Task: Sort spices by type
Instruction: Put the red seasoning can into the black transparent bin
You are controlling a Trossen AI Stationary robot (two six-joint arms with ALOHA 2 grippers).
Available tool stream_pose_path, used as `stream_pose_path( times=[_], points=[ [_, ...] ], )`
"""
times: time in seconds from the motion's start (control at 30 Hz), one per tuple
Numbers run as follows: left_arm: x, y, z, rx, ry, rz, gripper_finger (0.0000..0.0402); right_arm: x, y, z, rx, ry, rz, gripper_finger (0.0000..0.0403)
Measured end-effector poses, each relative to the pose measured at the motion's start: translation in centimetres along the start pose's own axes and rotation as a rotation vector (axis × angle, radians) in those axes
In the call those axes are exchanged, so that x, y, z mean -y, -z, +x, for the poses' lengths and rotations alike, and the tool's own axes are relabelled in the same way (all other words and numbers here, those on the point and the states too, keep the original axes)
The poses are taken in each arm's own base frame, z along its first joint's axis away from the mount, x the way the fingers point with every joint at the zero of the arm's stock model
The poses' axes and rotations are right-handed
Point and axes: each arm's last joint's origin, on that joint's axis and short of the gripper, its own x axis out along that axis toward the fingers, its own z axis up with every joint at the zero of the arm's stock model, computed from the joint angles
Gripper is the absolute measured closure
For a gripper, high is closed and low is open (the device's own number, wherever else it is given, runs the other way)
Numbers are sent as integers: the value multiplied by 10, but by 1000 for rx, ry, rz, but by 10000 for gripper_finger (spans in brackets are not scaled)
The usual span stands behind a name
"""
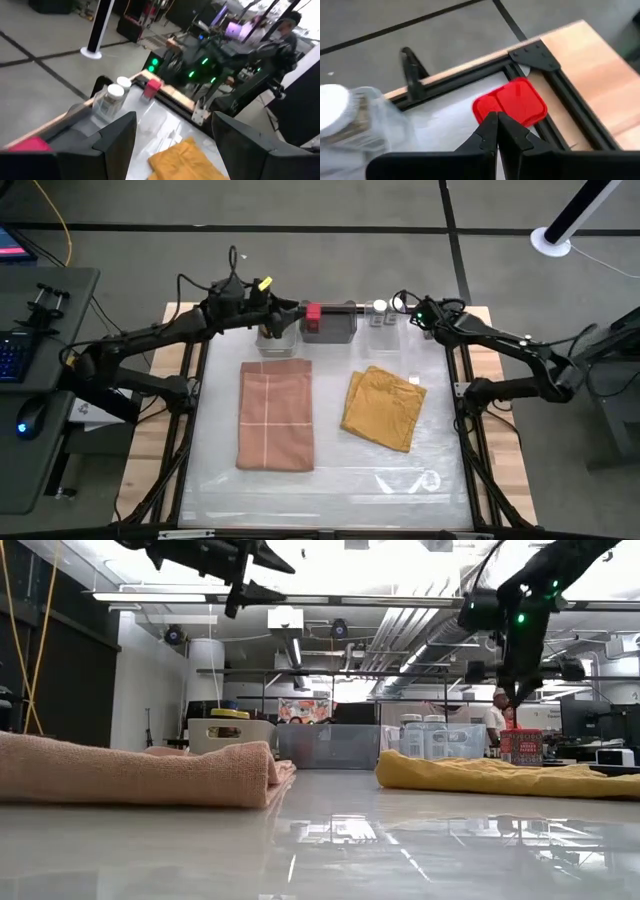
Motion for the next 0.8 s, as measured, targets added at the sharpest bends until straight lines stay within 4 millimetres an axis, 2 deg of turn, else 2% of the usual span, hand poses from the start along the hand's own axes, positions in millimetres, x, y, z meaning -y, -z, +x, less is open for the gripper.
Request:
stream_pose_path(
  times=[0.1, 0.27, 0.6, 0.7, 0.8],
  points=[
    [2, -4, -5, 24, 10, 5, 156, 1, 6, 12, 3, 44, 55, 402],
    [5, -5, -8, 26, 18, 13, 156, 1, 3, 24, 74, 118, 95, 402],
    [5, -4, -8, 21, 27, 22, 156, -11, 7, 58, 36, 148, 39, 403],
    [5, -4, -8, 8, 38, 21, 156, -14, 10, 61, 20, 149, -23, 403],
    [4, -1, -7, -19, 27, 16, 156, -15, 16, 52, -21, 117, -117, 403]
  ],
)
